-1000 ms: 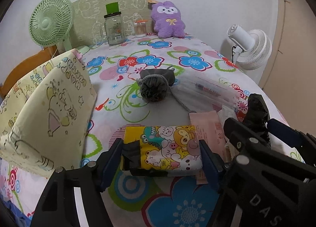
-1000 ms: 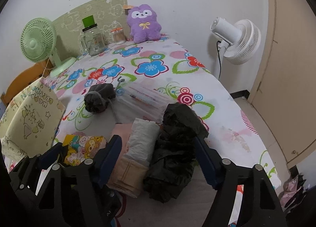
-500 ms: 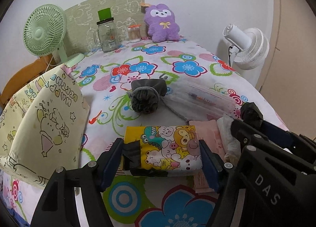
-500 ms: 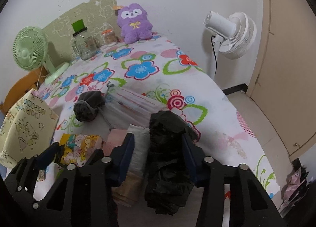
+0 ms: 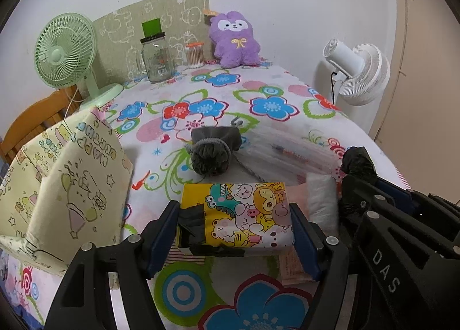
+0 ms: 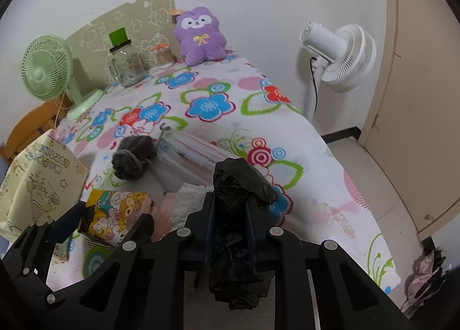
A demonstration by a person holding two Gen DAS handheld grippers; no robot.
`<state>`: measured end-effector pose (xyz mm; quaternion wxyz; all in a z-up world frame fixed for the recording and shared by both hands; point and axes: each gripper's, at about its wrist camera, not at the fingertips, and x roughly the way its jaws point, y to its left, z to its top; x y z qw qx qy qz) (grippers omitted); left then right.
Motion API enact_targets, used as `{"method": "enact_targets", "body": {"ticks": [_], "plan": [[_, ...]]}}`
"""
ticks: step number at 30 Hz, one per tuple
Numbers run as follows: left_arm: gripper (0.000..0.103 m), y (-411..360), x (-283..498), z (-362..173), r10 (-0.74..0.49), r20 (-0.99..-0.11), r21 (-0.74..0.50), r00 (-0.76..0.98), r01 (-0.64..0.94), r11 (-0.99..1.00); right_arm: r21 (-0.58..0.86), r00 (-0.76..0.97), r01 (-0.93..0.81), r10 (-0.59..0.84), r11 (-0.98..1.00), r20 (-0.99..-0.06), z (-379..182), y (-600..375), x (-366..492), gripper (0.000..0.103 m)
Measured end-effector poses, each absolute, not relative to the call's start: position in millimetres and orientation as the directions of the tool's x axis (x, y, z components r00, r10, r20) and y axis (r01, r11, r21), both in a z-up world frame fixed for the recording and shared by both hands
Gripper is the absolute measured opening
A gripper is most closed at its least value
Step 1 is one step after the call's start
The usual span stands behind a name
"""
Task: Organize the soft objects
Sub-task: 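Carry the yellow pouch toward the box with the left tool while the right tool lifts the black bag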
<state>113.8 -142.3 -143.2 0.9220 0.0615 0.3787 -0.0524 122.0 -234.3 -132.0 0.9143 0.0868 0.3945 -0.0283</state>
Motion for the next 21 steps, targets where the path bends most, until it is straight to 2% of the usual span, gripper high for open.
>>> {"method": "enact_targets", "body": {"ticks": [21], "plan": [[0.075,-118.3,93.0,-78.4,-0.051,-0.611,0.062,0.79,0.112,0.992,0.125,0.785,0.057,0.033,0.991,-0.618,-60.6,-205.7,100.0,0.022]]}}
